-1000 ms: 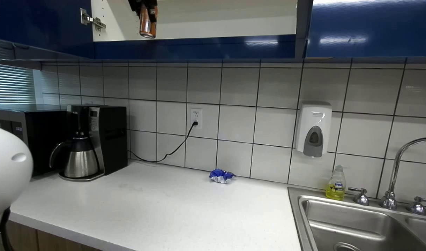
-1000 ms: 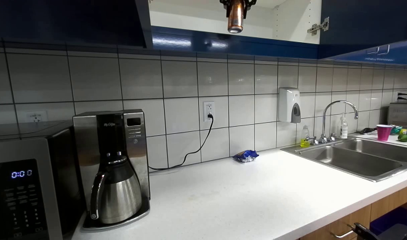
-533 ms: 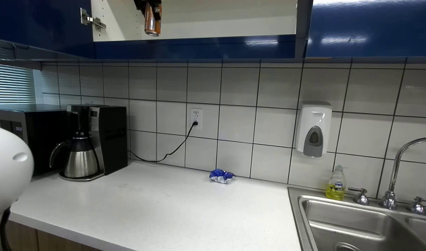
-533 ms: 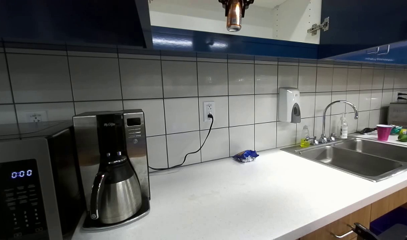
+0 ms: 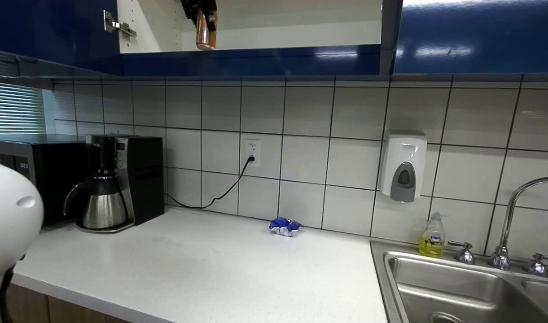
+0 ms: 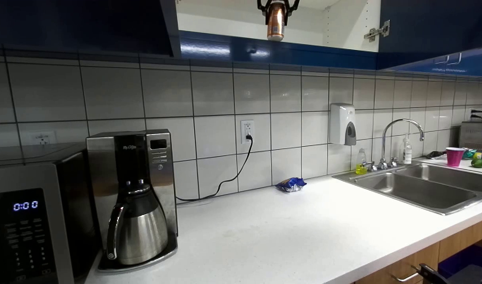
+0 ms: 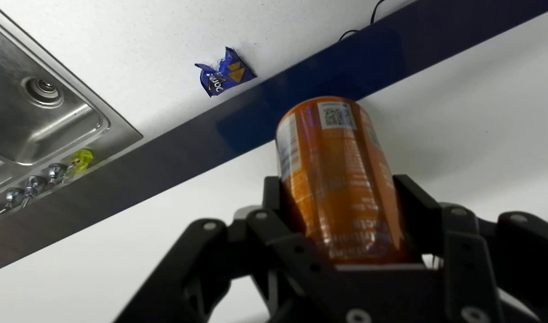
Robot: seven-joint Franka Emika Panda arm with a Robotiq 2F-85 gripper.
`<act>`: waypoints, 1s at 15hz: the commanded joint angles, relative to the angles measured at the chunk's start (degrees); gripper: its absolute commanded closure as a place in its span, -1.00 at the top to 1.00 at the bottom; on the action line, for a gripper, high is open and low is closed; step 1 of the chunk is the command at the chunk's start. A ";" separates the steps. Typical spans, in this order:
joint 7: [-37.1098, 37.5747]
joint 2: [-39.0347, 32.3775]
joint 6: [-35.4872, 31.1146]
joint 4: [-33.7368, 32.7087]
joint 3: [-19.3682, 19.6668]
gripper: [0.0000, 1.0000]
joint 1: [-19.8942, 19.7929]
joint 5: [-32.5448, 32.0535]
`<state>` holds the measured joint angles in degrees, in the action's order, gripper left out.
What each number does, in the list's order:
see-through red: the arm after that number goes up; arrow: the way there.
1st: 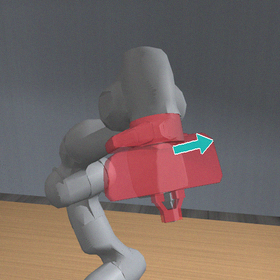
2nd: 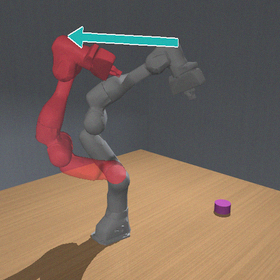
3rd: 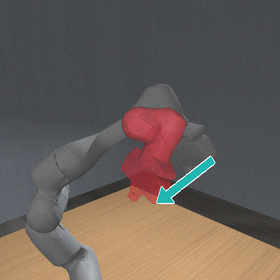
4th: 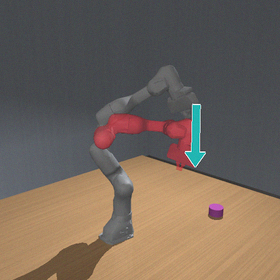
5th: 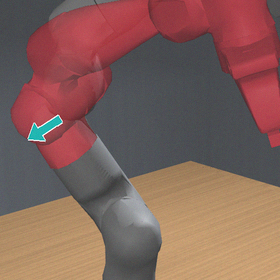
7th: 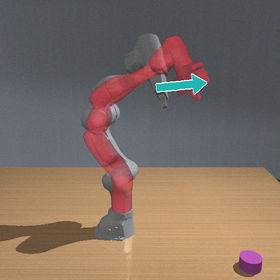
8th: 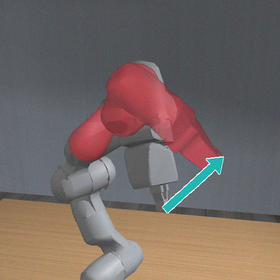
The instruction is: Put the orange can in the open upper cabinet.
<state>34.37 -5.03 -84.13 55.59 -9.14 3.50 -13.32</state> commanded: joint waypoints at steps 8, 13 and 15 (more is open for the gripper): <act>1.50 -8.63 4.61 -13.10 0.21 -0.23 0.80 -3.12; 1.46 -10.95 5.37 -16.09 0.35 -0.23 0.97 -3.73; 1.32 -11.47 5.72 -16.86 0.31 0.77 0.93 -3.57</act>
<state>34.79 -14.43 -80.60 42.82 -9.01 3.60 -15.75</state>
